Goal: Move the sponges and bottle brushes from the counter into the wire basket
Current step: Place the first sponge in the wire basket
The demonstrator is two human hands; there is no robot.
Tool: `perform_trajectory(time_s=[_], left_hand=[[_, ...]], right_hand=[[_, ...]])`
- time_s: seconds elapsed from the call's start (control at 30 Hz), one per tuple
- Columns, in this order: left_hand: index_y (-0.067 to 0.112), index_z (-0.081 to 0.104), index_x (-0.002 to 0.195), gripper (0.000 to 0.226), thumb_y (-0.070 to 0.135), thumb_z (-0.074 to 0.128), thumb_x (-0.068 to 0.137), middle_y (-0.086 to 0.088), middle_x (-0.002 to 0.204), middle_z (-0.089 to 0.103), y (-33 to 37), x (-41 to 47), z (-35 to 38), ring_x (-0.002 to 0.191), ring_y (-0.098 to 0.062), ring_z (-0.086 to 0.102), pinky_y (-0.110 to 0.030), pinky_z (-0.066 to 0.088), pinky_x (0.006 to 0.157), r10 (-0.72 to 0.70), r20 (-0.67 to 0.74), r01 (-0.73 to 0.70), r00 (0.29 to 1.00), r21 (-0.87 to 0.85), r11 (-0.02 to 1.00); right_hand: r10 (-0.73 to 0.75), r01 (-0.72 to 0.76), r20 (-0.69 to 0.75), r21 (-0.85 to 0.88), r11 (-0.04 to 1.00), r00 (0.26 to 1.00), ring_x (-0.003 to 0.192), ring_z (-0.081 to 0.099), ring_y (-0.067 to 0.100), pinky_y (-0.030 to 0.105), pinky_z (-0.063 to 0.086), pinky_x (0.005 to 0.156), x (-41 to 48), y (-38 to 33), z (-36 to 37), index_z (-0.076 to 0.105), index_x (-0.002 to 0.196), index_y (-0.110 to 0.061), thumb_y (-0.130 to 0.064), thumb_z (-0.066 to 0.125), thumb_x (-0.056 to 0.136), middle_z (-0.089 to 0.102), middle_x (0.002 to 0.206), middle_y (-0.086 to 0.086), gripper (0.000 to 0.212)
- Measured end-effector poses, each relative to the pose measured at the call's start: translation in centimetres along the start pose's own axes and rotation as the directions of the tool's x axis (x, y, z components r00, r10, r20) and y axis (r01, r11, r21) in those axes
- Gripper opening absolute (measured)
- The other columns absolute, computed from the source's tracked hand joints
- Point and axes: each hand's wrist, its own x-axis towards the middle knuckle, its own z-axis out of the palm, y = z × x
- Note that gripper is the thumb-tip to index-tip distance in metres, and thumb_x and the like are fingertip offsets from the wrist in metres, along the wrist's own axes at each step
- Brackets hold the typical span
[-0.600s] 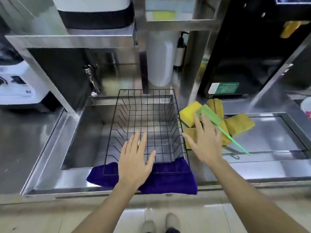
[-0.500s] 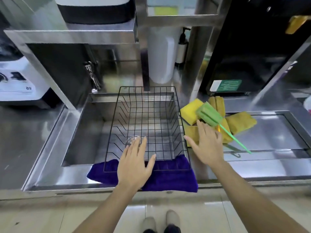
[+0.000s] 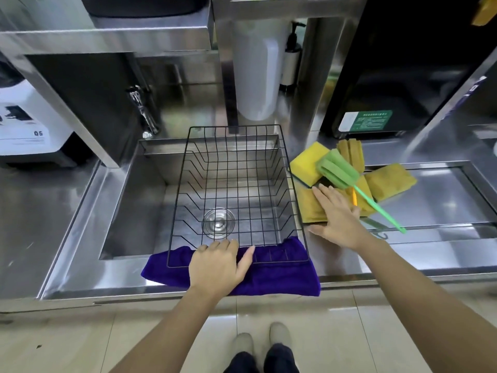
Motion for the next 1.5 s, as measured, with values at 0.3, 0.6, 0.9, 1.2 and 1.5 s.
perform_trajectory(time_s=[0.3,0.6,0.9,1.2,1.5], left_hand=[[0.013,0.049,0.053,0.064,0.045,0.023,0.102,0.000,0.045,0.044,-0.1,-0.4,0.6,0.039,-0.023,0.044,-0.027,0.031,0.045,-0.011,-0.023,0.011,1.000,0.008,1.000],[0.013,0.052,0.057,0.060,0.049,0.030,0.099,0.000,0.049,0.049,-0.3,-0.8,1.1,0.044,-0.022,0.049,-0.027,0.037,0.048,0.030,-0.081,-0.031,0.996,-0.018,0.999],[0.013,0.053,0.063,0.053,0.052,0.040,0.096,0.000,0.060,0.050,-1.0,-2.0,1.0,0.055,-0.019,0.046,-0.030,0.035,0.055,0.136,-0.183,-0.145,0.974,-0.040,0.989],[0.012,0.054,0.066,0.046,0.050,0.050,0.092,-0.002,0.064,0.051,-1.1,-2.3,0.9,0.058,-0.021,0.046,-0.032,0.035,0.057,0.152,-0.169,-0.163,0.974,-0.049,0.985],[0.013,0.056,0.067,0.047,0.053,0.048,0.092,-0.002,0.064,0.051,-1.0,-2.3,0.8,0.059,-0.020,0.046,-0.033,0.033,0.059,0.155,-0.135,-0.159,0.979,-0.024,0.987]], right_hand=[[0.232,-0.207,-0.267,0.120,0.971,0.935,0.102,0.055,0.039,0.040,0.042,0.077,0.7,-1.0,-2.7,0.050,0.119,-0.010,-0.022,0.059,0.077,0.062,0.113,0.018,0.044],[0.082,0.167,-0.362,0.603,0.780,0.929,0.096,0.054,0.021,0.035,0.047,0.082,2.0,-7.0,-5.7,0.041,0.126,-0.015,-0.023,0.062,0.077,0.054,0.109,0.005,0.054],[-0.189,0.100,0.058,0.683,0.724,0.980,0.107,0.058,0.019,0.036,0.053,0.087,5.0,-12.0,-1.3,0.055,0.125,-0.020,-0.020,0.067,0.084,0.060,0.118,0.003,0.043],[-0.203,-0.047,0.380,0.555,0.830,0.902,0.089,0.059,0.023,0.035,0.049,0.070,6.2,-14.0,4.1,0.047,0.098,-0.014,-0.026,0.064,0.085,0.061,0.103,0.013,0.024],[-0.333,0.114,0.447,0.448,0.887,0.831,0.084,0.052,0.018,0.025,0.039,0.064,6.8,-15.1,6.0,0.053,0.090,-0.012,-0.028,0.056,0.091,0.057,0.092,0.006,0.016]])
